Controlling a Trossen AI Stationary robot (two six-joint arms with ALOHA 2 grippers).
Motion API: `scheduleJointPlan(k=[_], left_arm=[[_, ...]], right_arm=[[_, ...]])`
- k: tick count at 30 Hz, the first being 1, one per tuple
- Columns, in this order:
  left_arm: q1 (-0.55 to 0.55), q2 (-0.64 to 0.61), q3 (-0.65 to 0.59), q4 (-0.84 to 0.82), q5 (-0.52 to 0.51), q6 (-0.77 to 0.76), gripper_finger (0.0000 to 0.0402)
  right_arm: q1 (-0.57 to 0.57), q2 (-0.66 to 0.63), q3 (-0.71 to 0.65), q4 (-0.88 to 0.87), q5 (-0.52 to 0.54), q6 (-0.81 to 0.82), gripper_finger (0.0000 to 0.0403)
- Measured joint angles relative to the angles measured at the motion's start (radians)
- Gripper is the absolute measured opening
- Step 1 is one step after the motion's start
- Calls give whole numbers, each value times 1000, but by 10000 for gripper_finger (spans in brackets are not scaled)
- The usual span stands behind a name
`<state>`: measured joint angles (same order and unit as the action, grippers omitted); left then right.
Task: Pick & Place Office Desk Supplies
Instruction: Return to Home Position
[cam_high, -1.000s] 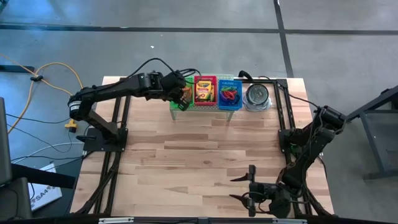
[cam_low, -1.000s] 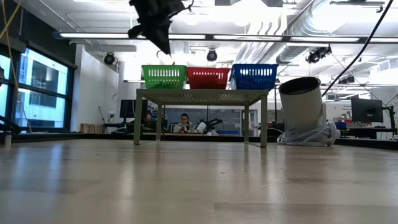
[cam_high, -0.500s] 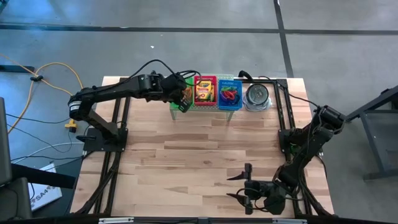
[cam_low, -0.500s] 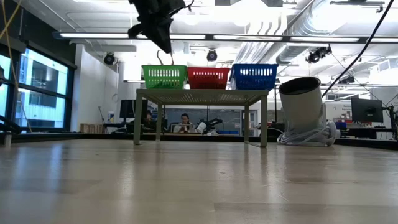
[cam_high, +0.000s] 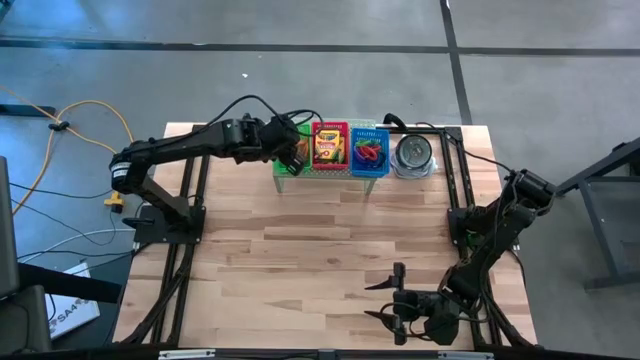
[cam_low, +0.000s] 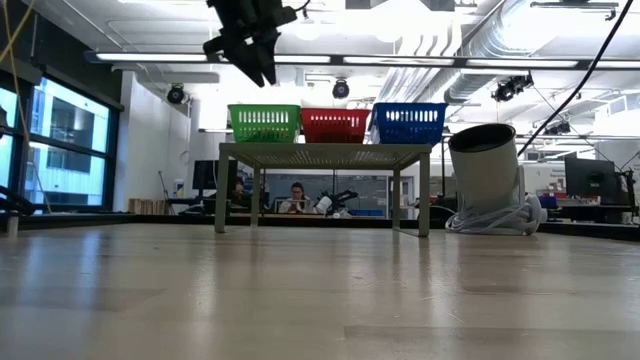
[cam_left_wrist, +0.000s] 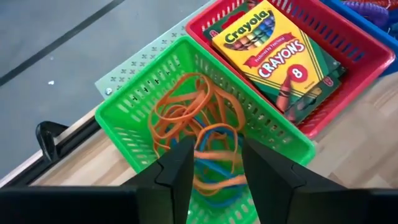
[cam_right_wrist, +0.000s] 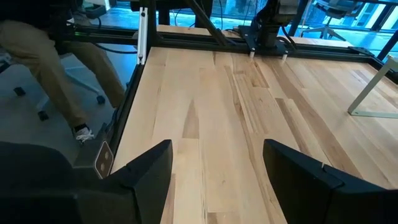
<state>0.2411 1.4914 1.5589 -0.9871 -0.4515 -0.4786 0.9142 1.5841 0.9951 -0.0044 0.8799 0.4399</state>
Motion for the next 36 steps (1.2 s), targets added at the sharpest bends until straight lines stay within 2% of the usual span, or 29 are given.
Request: scheduleJointPlan(k=[7,12,15,17,20,23,25,28,31,33,36], left_arm=[[-11,-19,0,-50,32,-7,132],[-39,-71,0,-210,30,-5,131],[-73,-92,0,-294,26,-19,131],[-101,-103,0,-351,24,-15,131],[-137,-128,0,-427,-21,-22,131],[-163,-152,0,-508,-68,-71,131],[-176,-171,0,-543,-74,-96,131],[-205,-205,0,-569,-74,-122,131],[-239,-237,0,-573,-74,-127,129],[-261,-260,-2,-586,-74,-125,120],[-293,-320,-45,-582,-91,-121,93]], right_arm=[[-1,0,0,1,41,-82,241],[-17,0,0,18,170,-185,241],[-44,-11,0,25,192,-261,237],[-70,-34,0,27,166,-302,229],[-127,-105,0,1,6,-306,198],[-192,-184,0,-38,-134,-268,140],[-224,-238,0,-116,-154,-277,90],[-275,-330,0,-353,-134,-302,19],[-338,-426,0,-600,-124,-165,6],[-373,-504,-28,-696,-131,-64,3],[-404,-626,-131,-654,-176,-13,1]])
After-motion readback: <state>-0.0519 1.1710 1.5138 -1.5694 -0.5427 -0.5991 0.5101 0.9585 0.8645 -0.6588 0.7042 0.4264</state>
